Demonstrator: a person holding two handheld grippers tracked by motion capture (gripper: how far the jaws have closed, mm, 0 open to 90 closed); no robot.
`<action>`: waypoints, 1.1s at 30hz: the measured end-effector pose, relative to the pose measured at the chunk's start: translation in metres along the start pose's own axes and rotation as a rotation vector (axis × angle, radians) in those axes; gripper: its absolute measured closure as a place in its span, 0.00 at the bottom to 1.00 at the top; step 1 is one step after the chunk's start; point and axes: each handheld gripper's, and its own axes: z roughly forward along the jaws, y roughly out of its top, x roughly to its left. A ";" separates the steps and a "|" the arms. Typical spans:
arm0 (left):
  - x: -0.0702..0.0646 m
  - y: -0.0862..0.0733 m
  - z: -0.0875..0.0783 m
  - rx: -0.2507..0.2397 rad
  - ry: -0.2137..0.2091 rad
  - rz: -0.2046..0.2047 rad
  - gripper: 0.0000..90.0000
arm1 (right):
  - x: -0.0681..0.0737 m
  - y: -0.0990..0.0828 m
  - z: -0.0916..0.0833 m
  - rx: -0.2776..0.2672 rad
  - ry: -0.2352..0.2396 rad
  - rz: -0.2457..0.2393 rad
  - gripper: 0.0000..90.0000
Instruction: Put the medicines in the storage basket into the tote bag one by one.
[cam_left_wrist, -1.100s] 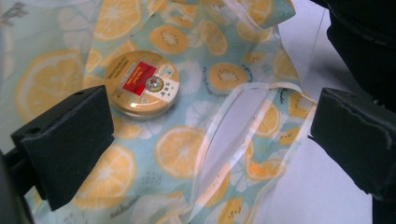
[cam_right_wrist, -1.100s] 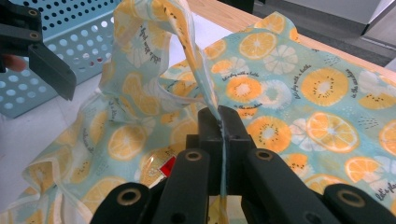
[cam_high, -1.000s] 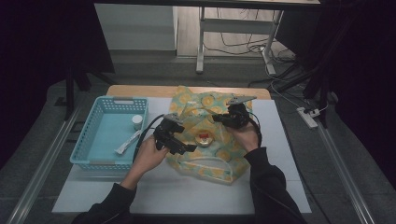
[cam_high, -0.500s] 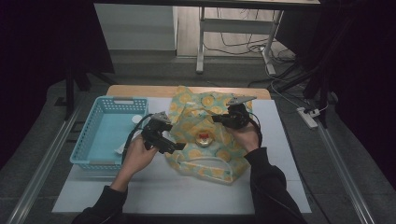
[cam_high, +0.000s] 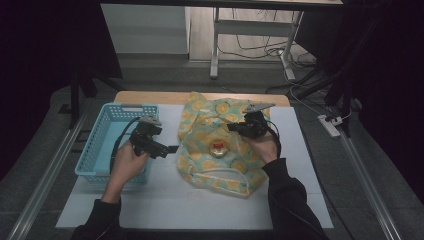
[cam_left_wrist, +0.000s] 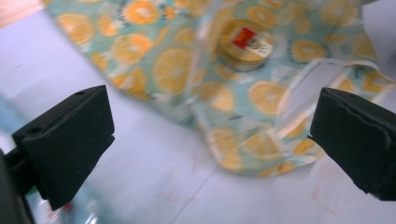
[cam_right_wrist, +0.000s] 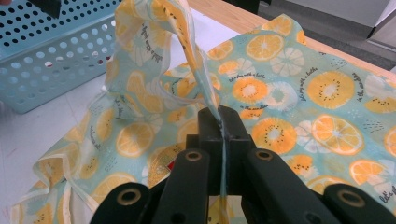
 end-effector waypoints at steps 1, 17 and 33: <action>0.004 -0.002 -0.002 -0.004 0.009 -0.014 0.00 | 0.000 0.000 0.000 -0.001 0.000 -0.001 0.99; 0.050 -0.032 -0.021 0.045 0.144 -0.116 0.00 | 0.000 0.000 0.000 0.001 0.000 0.001 0.99; 0.079 -0.061 0.003 0.204 0.168 -0.150 0.00 | 0.001 0.000 0.001 0.004 0.000 -0.006 0.99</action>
